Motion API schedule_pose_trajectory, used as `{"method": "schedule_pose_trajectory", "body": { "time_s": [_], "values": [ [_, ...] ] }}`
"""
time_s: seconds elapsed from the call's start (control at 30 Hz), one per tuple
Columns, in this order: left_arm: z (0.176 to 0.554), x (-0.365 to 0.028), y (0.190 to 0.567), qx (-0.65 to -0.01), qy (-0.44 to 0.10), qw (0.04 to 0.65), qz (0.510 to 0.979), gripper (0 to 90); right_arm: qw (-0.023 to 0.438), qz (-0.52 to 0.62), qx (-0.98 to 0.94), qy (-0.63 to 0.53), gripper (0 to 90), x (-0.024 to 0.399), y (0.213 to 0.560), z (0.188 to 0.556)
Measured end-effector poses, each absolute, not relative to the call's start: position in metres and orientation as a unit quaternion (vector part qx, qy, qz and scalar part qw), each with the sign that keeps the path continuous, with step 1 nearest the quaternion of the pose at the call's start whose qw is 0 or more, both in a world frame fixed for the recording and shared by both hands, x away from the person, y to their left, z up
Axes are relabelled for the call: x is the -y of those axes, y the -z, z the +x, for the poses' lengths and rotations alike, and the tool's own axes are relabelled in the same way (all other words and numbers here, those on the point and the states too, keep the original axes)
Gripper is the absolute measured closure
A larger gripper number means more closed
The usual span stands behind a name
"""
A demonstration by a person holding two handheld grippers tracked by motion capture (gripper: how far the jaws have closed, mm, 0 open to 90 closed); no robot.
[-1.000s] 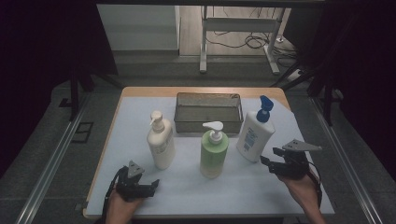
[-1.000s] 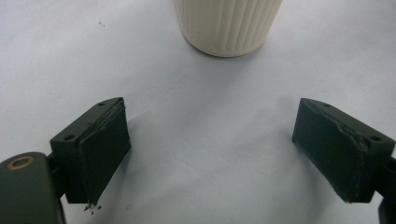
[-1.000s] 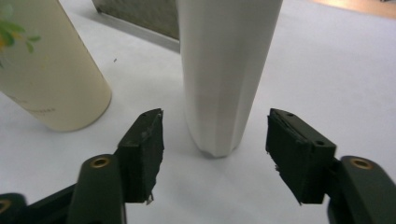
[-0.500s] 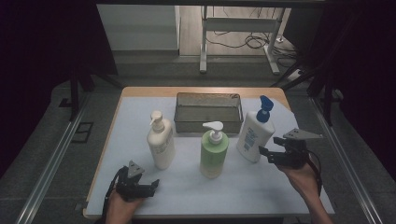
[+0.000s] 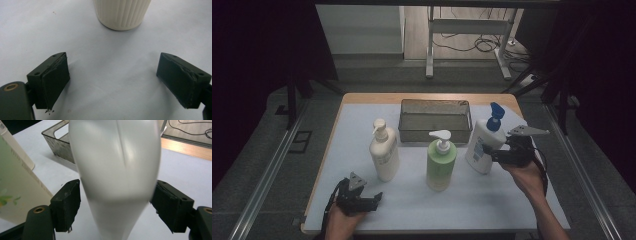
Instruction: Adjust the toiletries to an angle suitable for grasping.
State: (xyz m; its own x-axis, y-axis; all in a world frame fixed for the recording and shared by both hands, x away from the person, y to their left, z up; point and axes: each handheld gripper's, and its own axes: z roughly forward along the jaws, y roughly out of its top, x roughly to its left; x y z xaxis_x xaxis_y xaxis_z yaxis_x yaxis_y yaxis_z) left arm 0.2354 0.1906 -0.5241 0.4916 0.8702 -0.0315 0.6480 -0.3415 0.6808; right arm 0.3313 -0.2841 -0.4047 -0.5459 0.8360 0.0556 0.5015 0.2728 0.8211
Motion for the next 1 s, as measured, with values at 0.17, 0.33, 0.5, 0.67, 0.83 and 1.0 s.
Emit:
{"method": "schedule_pose_trajectory", "body": {
  "time_s": [0.17, 0.33, 0.5, 0.67, 0.83, 1.0],
  "values": [
    [0.235, -0.191, 0.524, -0.474, -0.172, 0.324, 0.801, 10.7, 0.201, 0.433, -0.775, -0.414, 25.8, 0.279, 0.404, 0.339],
    [0.235, -0.191, 0.524, -0.474, -0.172, 0.324, 0.801, 10.7, 0.199, 0.432, -0.778, -0.409, 28.0, 0.273, 0.404, 0.345],
    [0.235, -0.191, 0.524, -0.474, -0.172, 0.323, 0.801, 10.7, 0.195, 0.432, -0.781, -0.407, 32.8, 0.267, 0.403, 0.348],
    [0.235, -0.191, 0.524, -0.474, -0.172, 0.323, 0.801, 10.7, 0.206, 0.431, -0.785, -0.394, 37.5, 0.264, 0.402, 0.349],
    [0.235, -0.191, 0.524, -0.474, -0.172, 0.323, 0.801, 10.7, 0.207, 0.434, -0.788, -0.386, 38.5, 0.264, 0.400, 0.348],
    [0.235, -0.191, 0.524, -0.474, -0.172, 0.323, 0.801, 10.7, 0.204, 0.442, -0.786, -0.381, 39.0, 0.265, 0.398, 0.347]
  ]
}}
